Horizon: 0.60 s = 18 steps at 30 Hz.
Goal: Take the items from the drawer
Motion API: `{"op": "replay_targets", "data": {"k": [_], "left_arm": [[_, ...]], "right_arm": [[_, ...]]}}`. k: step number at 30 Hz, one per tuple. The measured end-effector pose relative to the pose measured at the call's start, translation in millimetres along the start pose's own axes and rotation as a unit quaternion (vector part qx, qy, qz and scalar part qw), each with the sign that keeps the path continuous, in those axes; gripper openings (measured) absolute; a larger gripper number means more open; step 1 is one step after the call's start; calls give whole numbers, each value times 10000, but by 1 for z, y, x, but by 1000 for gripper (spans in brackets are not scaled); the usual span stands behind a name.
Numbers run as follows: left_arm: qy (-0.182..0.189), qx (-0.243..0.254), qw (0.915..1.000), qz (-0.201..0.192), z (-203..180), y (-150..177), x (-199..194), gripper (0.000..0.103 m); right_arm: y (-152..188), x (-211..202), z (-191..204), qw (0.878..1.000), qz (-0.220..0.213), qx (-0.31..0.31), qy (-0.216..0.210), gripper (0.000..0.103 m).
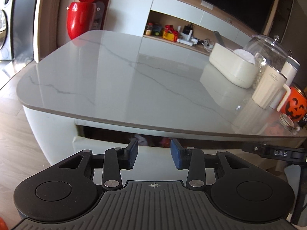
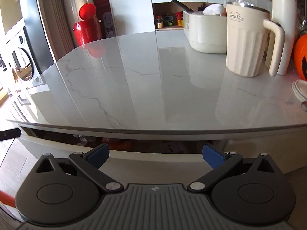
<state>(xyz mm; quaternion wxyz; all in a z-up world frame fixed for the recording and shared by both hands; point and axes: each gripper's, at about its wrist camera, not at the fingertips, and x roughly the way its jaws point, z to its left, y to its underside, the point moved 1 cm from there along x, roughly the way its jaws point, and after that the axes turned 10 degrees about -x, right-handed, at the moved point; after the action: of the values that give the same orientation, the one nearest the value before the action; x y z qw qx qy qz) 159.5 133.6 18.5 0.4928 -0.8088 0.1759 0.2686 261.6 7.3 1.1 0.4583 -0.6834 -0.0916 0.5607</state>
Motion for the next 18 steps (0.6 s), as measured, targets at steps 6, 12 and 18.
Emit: {"op": "replay_targets", "data": {"k": [6,12,18], "left_arm": [[36,155,9998,88,-28,5,11,41],[-361,291,9980,432,-29,-2,40,41],[-730,580,9897,1090,-22,11,55,39]], "right_arm": [[1,29,40,9955,-187,-411,837,103],[3,22,32,9969,188,-393,653,103],[17,1,31,9972,485,-373,428,103]]}}
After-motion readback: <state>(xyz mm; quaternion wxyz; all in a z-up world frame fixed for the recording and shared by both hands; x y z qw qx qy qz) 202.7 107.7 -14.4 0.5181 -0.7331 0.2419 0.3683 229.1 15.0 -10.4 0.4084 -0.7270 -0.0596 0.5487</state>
